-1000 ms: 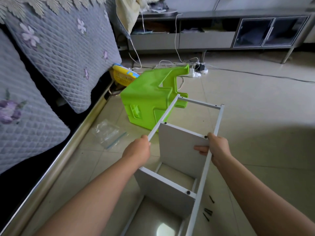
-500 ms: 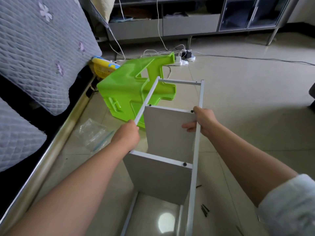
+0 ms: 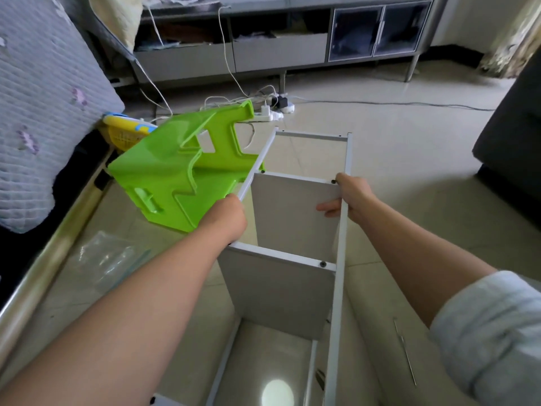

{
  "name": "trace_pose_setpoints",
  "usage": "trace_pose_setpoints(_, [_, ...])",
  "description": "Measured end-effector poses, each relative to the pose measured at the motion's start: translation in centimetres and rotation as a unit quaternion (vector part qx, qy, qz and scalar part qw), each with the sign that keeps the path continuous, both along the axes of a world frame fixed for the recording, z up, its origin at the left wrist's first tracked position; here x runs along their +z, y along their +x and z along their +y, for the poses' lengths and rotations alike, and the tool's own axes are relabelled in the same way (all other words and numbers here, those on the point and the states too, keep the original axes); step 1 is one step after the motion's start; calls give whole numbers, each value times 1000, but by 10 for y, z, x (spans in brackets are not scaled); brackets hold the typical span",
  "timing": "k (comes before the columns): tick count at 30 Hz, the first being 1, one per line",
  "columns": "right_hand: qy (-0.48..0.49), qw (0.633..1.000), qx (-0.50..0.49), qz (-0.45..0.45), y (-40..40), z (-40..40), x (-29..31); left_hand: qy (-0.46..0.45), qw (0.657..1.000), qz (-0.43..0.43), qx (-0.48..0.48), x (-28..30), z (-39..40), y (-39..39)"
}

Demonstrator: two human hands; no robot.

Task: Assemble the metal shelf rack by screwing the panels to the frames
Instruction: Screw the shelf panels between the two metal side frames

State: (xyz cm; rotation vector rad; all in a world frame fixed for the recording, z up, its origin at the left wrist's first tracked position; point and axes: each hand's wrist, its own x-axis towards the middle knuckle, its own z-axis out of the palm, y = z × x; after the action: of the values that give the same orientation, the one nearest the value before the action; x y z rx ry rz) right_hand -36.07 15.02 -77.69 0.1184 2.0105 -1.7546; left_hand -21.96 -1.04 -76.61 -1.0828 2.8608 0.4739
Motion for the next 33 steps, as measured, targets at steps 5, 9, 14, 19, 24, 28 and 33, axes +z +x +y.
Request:
trace_pose_setpoints(5, [7,1000,-3,2,-26,2,-3,-8,1000,9,-21,-1,-3,-25])
trace_pose_setpoints(9, [0,1000,-16,4,-42,-1,-6,-14,999,20,-25,4,-3,-33])
trace_pose_setpoints(14, [-7,1000,-4,-2,-47,-3,-2,-23,999,23,-37,5,-4,-34])
trace_pose_setpoints(19, [6,999,12,-29,-39,-1,1,-49,997,30,-43,3,0,-25])
trace_pose_setpoints(24, [5,999,16,-46,-19,11,8,-116,989,28,-83,16,25,-6])
trace_pose_setpoints(28, [22,998,38,-34,0,46,5,-148,978,19,-144,18,56,3])
trace_pose_setpoints(33, [166,980,81,72,23,131,-23,-119,969,86,-199,17,112,1])
